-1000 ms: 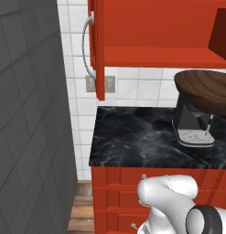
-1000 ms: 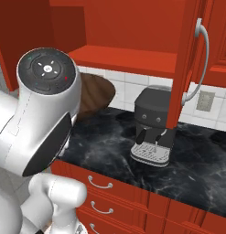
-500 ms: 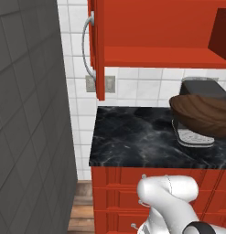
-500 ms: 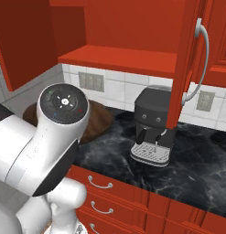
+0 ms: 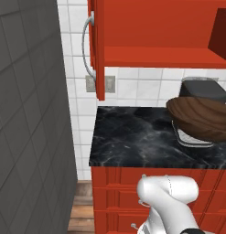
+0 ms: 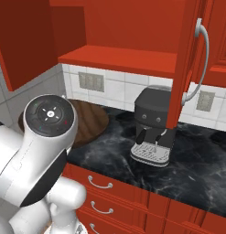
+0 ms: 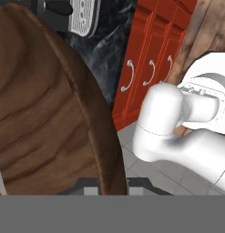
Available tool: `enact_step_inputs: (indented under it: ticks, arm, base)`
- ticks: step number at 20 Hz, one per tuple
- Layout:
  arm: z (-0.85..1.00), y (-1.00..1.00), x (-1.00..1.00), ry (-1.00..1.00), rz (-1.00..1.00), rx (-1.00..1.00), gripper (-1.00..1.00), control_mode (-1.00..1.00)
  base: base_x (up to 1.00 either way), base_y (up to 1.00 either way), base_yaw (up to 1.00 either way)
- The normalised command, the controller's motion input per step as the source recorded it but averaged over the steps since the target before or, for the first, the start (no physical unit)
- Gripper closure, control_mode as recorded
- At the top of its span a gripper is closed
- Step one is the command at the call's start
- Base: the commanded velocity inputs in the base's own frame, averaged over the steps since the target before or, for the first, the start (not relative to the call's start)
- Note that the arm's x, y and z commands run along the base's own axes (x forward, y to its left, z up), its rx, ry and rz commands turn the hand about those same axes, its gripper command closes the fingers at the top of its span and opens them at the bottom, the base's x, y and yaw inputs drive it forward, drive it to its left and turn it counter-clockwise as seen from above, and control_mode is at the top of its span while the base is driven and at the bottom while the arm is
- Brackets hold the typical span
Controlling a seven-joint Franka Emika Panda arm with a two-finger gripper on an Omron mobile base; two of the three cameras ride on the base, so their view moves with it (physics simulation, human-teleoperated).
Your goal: Move the bowls from the cabinet to the plates on the dining table.
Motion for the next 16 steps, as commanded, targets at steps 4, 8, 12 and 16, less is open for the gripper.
enact_step_inputs:
  ticks: [4, 8, 12, 16]
  arm:
    - [0.0, 0.0, 0.0, 0.0, 0.0, 0.0, 1.0, -1.0]
    - [0.0, 0.0, 0.0, 0.0, 0.0, 0.0, 1.0, -1.0]
    - [0.0, 0.0, 0.0, 0.0, 0.0, 0.0, 1.0, -1.0]
    - [0.0, 0.0, 0.0, 0.0, 0.0, 0.0, 1.0, 1.0]
  base:
    - [0.0, 0.0, 0.0]
    - [0.0, 0.0, 0.0]
    - [0.0, 0.0, 0.0]
    - [0.0, 0.0, 0.0]
